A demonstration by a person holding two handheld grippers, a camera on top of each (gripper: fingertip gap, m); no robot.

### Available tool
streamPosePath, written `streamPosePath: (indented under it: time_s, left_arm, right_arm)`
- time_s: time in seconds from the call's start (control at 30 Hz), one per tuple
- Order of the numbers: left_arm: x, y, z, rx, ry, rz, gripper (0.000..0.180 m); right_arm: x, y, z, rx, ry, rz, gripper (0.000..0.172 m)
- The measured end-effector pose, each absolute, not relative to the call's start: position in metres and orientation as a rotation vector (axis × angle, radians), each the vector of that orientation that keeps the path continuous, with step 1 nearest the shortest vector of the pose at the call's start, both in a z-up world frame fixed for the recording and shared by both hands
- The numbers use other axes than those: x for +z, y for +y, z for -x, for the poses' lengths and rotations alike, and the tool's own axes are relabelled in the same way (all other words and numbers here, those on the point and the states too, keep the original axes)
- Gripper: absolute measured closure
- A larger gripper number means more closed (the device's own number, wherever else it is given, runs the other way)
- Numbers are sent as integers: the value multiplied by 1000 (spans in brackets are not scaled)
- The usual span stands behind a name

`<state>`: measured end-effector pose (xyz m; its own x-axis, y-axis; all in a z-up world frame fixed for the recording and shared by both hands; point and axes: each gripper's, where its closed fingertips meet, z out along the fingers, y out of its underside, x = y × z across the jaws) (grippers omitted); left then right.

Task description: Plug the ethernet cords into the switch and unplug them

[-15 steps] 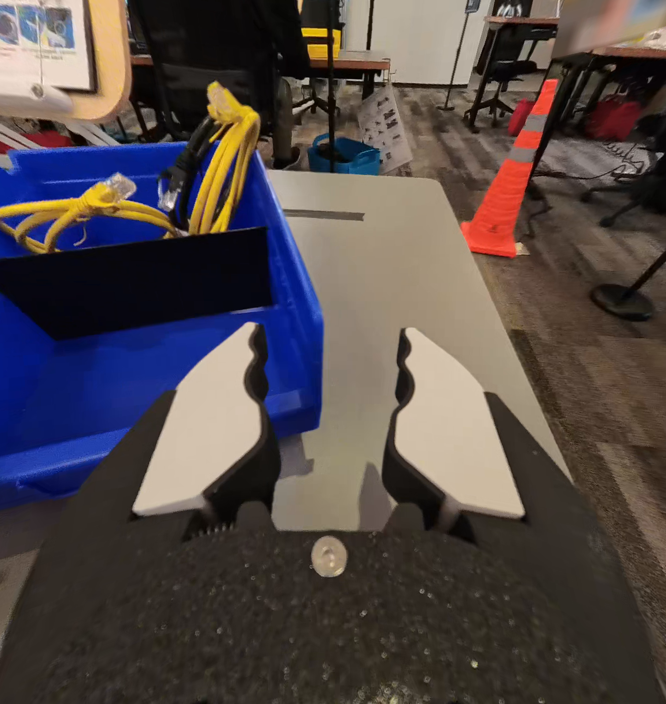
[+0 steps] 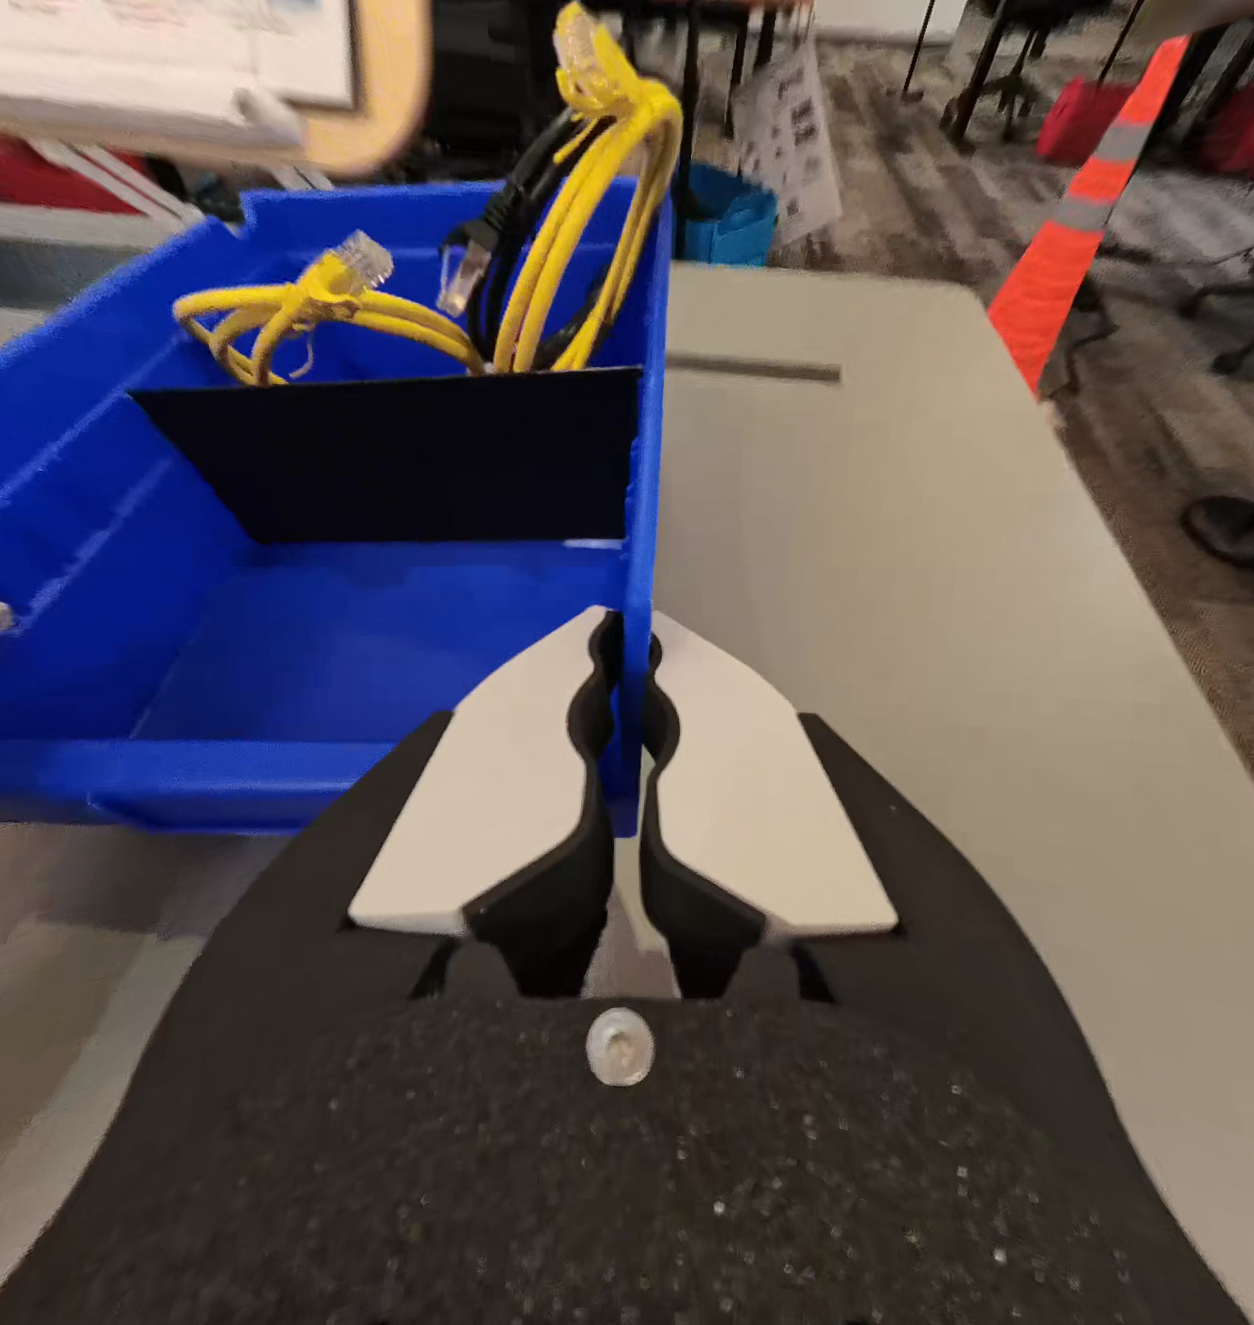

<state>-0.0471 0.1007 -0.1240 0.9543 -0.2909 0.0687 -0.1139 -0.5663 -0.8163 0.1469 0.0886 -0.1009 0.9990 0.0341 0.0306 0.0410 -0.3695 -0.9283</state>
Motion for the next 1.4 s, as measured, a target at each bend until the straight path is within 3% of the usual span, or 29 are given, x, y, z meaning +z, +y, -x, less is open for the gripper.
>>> streamPosePath:
  time_s: [0.27, 0.5, 0.7, 0.8, 0.87, 0.93, 1.0, 1.03, 1.1, 1.2, 1.4]
  left_arm:
    - [-81, 84, 185, -161, 247, 2100, 177]
    - [-98, 89, 290, -65, 231, 2184, 177]
    - [-111, 97, 316, -1, 253, 2190, 177]
    - [-123, 101, 320, 0, 264, 2205, 175]
    - [-130, 100, 324, 5, 288, 2201, 170]
    - [-134, 86, 321, -69, 326, 2227, 144]
    - [-134, 59, 331, -103, 341, 2266, 122]
    - [-133, 45, 343, -96, 316, 2285, 118]
    - [-126, 15, 371, -110, 222, 2298, 119]
    - [-116, -18, 418, -186, 87, 2249, 118]
    - [-116, 10, 538, -7, 8, 2214, 120]
  right_arm:
    - [-60, 70, -10, 120, -100, 1786, 167]
    - [-91, 87, 95, 124, -68, 1919, 169]
    - [-109, 93, 129, 215, -50, 1935, 158]
    - [-119, 95, 130, 264, -38, 1942, 163]
    - [-121, 93, 134, 308, -82, 1933, 162]
    - [-119, 89, 135, 318, -171, 1888, 160]
    - [-108, 81, 132, 317, -290, 1804, 145]
    - [-100, 76, 129, 320, -334, 1769, 142]
    - [-88, 67, 129, 372, -468, 1712, 146]
    - [-95, 71, 117, 396, -568, 1818, 127]
    - [-70, 61, 144, 411, -671, 1761, 116]
